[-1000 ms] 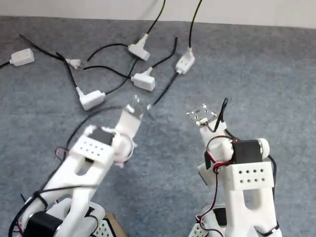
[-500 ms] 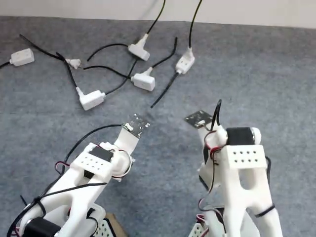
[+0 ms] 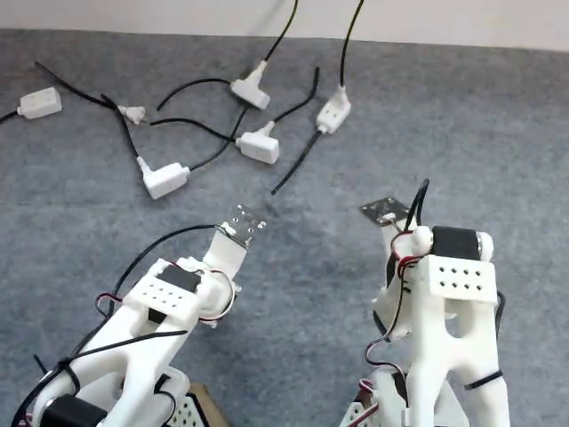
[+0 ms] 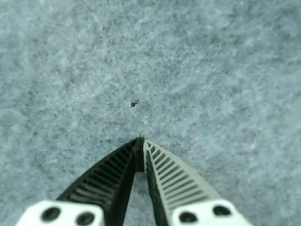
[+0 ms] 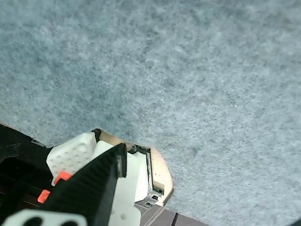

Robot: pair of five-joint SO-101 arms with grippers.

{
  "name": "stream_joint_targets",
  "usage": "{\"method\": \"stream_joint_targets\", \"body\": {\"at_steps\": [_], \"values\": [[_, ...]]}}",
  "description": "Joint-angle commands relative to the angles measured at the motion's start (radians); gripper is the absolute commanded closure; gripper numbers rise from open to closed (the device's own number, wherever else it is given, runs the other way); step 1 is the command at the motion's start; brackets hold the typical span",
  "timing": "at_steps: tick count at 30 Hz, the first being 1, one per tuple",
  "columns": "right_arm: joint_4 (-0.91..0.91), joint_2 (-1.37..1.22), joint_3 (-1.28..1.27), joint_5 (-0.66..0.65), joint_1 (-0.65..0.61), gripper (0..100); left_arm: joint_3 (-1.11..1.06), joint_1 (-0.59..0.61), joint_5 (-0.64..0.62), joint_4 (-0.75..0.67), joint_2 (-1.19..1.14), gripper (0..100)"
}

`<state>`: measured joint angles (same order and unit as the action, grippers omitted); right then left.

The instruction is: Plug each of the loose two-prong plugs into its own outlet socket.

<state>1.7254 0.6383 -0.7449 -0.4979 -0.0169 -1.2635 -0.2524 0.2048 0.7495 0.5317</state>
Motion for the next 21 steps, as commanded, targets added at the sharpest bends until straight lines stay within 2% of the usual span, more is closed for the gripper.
{"method": "stream_joint_targets", "body": {"at_steps": [1,8,21], "values": [[-0.018,0.012,0.001,-0.012,0.019,45.3,-0.008,0.018,-0.008,0.018,-0.002,99],[-0.088,-0.031,-0.128,-0.052,0.062,45.3,-0.007,-0.028,-0.008,0.021,-0.005,99],[-0.062,-0.163,-0.064,-0.044,0.104,45.3,0.004,-0.033,-0.008,0.021,-0.012,99]]}}
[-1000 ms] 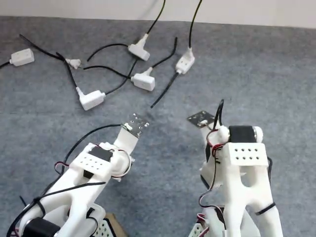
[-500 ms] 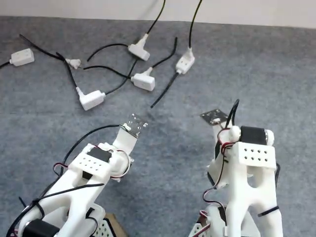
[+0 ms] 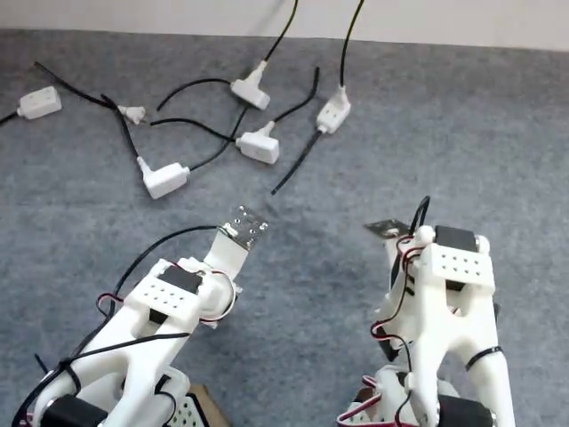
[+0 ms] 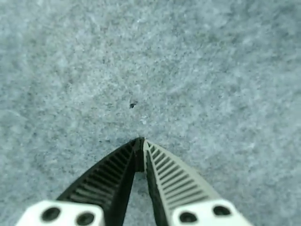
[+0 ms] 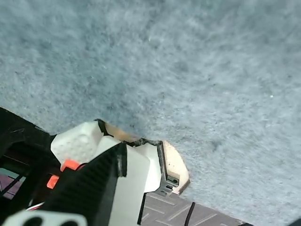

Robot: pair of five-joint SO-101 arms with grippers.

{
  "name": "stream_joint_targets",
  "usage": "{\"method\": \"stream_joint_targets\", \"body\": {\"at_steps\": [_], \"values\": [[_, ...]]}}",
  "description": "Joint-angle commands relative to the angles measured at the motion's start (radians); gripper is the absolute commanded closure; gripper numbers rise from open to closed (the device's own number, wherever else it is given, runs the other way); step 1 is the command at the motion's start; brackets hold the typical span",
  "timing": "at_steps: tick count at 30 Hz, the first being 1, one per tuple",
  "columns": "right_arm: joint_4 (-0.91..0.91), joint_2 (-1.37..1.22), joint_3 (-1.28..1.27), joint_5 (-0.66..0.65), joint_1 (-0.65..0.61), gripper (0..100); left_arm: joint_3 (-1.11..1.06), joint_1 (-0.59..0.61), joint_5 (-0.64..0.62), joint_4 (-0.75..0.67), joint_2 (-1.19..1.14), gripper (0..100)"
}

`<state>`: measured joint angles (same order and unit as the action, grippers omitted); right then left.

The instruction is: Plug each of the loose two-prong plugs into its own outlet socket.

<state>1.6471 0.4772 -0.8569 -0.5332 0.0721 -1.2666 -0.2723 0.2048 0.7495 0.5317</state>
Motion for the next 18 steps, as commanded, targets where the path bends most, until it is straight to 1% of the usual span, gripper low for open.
{"method": "stream_joint_targets", "body": {"at_steps": [1,18], "values": [[0.018,-0.002,0.048,-0.009,0.015,45.3,0.007,-0.013,-0.008,0.021,-0.012,99],[0.007,-0.002,0.074,-0.009,0.007,45.3,-0.002,-0.008,-0.008,0.021,-0.004,99]]}}
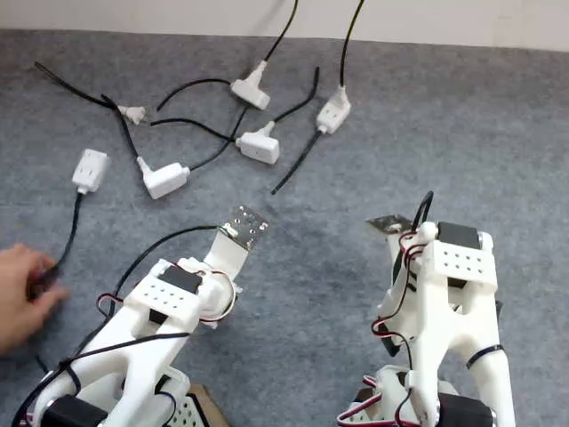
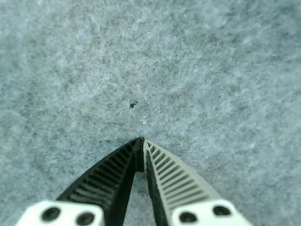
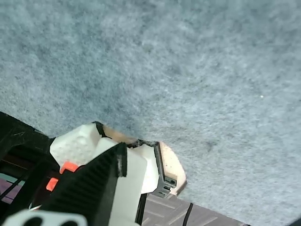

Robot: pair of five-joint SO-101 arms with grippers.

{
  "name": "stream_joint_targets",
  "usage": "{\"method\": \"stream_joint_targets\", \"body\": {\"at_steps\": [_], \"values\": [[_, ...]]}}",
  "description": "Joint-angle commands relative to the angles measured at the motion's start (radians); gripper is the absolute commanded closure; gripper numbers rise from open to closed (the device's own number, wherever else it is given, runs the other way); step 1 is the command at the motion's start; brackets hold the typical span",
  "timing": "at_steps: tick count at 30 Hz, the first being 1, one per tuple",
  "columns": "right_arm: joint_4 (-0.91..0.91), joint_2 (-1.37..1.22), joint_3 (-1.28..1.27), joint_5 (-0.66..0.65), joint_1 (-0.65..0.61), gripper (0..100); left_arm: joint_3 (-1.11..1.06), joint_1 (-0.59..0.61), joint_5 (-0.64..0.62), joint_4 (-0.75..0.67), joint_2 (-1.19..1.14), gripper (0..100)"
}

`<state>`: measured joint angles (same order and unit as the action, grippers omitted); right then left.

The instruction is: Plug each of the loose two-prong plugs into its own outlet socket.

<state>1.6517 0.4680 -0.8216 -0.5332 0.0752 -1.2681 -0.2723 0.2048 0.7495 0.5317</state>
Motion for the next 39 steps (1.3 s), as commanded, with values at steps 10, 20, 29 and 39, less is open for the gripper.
{"method": "stream_joint_targets", "body": {"at_steps": [10,20,29,39], "values": [[0.013,0.008,0.067,0.028,-0.093,45.3,-0.001,-0.005,-0.008,0.021,-0.004,99],[0.01,0.008,0.073,0.057,-0.099,45.3,-0.001,-0.013,-0.008,0.021,-0.004,99],[0.001,0.038,0.064,0.061,-0.099,45.3,-0.001,-0.015,-0.009,0.021,-0.004,99],[-0.045,0.286,-0.048,-0.038,-0.094,45.3,-0.004,-0.015,-0.006,0.023,-0.005,99]]}}
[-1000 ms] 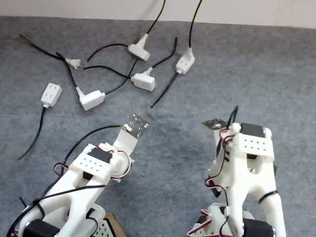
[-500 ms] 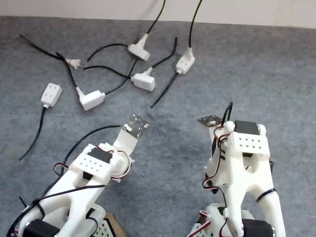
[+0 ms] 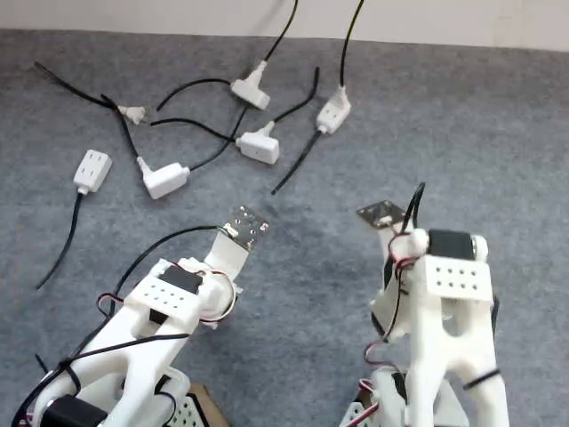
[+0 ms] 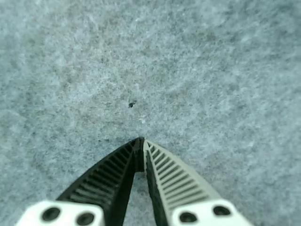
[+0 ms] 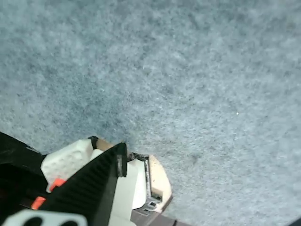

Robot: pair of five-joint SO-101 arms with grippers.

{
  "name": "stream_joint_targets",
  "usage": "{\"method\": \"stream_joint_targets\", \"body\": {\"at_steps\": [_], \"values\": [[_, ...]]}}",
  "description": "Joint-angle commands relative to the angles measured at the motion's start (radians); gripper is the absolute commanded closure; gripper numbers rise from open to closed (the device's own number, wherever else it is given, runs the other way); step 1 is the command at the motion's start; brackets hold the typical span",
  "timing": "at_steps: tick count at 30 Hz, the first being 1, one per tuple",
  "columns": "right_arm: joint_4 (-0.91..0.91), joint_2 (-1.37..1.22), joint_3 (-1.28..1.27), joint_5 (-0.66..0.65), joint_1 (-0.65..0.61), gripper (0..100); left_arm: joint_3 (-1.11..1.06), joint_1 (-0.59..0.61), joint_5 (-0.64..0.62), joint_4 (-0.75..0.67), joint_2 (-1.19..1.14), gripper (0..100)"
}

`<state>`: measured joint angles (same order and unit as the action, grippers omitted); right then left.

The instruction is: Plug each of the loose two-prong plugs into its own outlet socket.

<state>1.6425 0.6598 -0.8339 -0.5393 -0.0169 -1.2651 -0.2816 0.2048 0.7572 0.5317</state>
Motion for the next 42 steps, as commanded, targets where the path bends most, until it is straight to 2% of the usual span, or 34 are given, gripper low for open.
{"method": "stream_joint_targets", "body": {"at_steps": [1,6,9,12,15,19,22,25,29,36,42], "values": [[-0.054,0.131,-0.062,-0.035,-0.001,45.3,-0.012,0.008,-0.006,0.028,-0.002,99],[-0.048,0.274,-0.099,-0.032,0.005,45.3,0.021,0.133,-0.005,0.071,-0.002,99],[-0.039,0.283,-0.099,-0.037,0.01,45.3,0.102,0.282,0.086,0.152,-0.001,99],[-0.047,0.259,-0.099,-0.038,0.007,45.3,0.275,0.483,0.112,0.218,-0.001,99],[-0.087,0.219,-0.091,-0.038,0.002,45.3,0.519,0.622,0.15,0.269,-0.004,99],[-0.151,0.099,-0.035,-0.038,-0.021,45.3,0.816,0.696,0.163,0.27,-0.012,99],[-0.177,-0.058,0.047,-0.034,-0.05,45.3,0.955,0.71,0.17,0.206,-0.059,99],[-0.203,-0.202,0.13,-0.032,-0.07,45.3,1.069,0.734,0.172,0.138,-0.231,99],[-0.252,-0.312,0.202,-0.032,-0.108,45.3,1.302,0.769,0.255,0.157,-0.575,99],[-0.245,-0.341,0.226,-0.032,-0.194,45.3,1.845,0.86,0.238,0.163,-1.109,99],[-0.252,-0.341,0.226,0.023,-0.237,45.3,2.255,0.865,0.249,0.203,-1.412,99]]}}
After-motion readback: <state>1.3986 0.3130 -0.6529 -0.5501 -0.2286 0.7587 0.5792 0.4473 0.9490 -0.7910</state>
